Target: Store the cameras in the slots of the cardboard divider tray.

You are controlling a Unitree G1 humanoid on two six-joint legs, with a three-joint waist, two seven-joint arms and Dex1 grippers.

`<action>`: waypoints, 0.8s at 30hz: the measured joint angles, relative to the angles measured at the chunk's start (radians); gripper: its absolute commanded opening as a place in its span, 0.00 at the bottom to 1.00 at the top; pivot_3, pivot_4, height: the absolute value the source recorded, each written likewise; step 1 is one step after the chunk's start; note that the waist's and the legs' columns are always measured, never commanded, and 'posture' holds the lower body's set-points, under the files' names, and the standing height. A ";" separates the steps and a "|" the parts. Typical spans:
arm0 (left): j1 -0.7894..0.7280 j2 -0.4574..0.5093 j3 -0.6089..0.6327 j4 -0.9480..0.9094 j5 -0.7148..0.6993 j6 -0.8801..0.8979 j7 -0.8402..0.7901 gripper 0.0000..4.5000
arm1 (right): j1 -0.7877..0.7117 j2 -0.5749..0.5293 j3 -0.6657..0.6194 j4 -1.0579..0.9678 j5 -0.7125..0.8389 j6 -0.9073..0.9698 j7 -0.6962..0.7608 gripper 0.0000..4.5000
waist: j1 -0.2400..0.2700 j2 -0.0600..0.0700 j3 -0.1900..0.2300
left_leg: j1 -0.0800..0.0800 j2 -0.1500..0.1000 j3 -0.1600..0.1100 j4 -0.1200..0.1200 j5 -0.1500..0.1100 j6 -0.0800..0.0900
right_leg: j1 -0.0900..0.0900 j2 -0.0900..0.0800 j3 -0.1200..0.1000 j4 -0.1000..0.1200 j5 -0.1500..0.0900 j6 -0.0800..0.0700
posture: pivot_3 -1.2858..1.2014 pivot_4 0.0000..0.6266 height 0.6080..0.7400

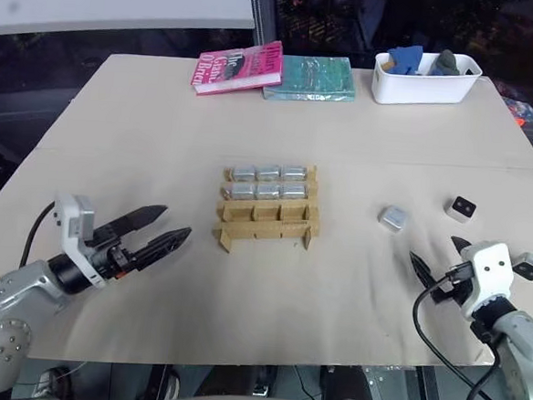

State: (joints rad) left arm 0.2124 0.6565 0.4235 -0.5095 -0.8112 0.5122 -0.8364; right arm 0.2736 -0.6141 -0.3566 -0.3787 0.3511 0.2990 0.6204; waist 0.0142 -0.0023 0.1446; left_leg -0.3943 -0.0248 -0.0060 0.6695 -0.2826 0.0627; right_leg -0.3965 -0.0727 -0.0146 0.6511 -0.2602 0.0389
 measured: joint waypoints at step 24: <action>0.002 0.155 -0.109 -0.125 -0.066 -0.065 -0.353 0.97 | -0.178 -0.480 -0.135 0.644 -0.099 -0.022 0.332 1.00 | -0.001 0.003 0.001 | 0.001 0.001 0.002 0.001 0.000 0.001 | 0.003 0.003 0.000 -0.003 0.000 0.000 | 0.52 0.24 1.00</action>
State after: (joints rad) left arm 0.2145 0.8110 0.3140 -0.6344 -0.8776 0.4469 -1.1891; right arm 0.0956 -1.0945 -0.4917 0.2650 0.2521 0.2770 0.9524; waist 0.0129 0.0004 0.1458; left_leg -0.3936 -0.0236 -0.0036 0.6702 -0.2824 0.0634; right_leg -0.3936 -0.0694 -0.0147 0.6476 -0.2601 0.0390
